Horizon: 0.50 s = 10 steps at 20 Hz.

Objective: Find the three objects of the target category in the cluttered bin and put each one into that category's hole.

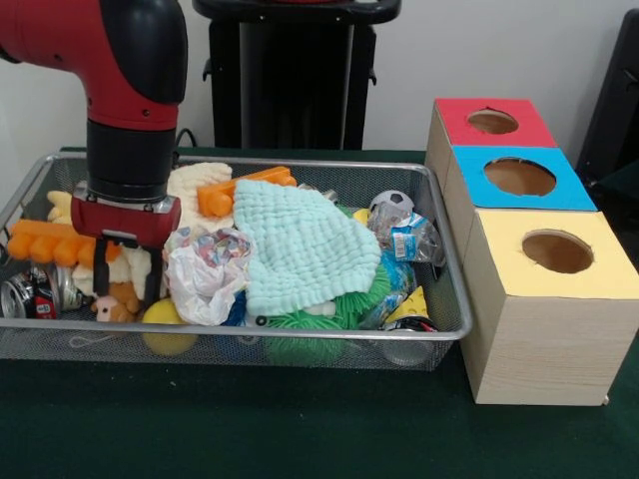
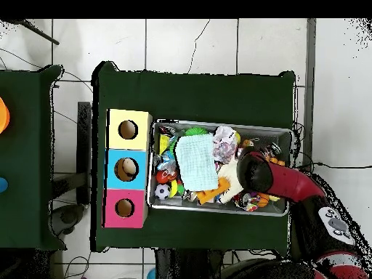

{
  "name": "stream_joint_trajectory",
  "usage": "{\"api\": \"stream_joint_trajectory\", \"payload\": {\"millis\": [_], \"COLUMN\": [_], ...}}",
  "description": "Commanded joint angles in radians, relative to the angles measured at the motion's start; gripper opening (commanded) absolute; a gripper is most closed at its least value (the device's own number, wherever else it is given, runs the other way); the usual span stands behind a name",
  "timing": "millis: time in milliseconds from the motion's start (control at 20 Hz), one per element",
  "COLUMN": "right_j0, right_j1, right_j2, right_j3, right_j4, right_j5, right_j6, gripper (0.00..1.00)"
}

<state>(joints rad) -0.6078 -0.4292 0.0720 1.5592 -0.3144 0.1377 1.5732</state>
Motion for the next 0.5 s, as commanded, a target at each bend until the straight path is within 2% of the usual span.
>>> {"api": "stream_joint_trajectory", "payload": {"millis": [50, 500], "right_j0": [-0.019, -0.052], "right_j1": [0.052, 0.088], "right_j2": [0.054, 0.074], "right_j3": [0.081, 0.054], "right_j4": [-0.037, -0.071], "right_j5": [0.046, 0.019], "right_j6": [0.072, 0.032], "gripper": [1.00, 1.00]}}
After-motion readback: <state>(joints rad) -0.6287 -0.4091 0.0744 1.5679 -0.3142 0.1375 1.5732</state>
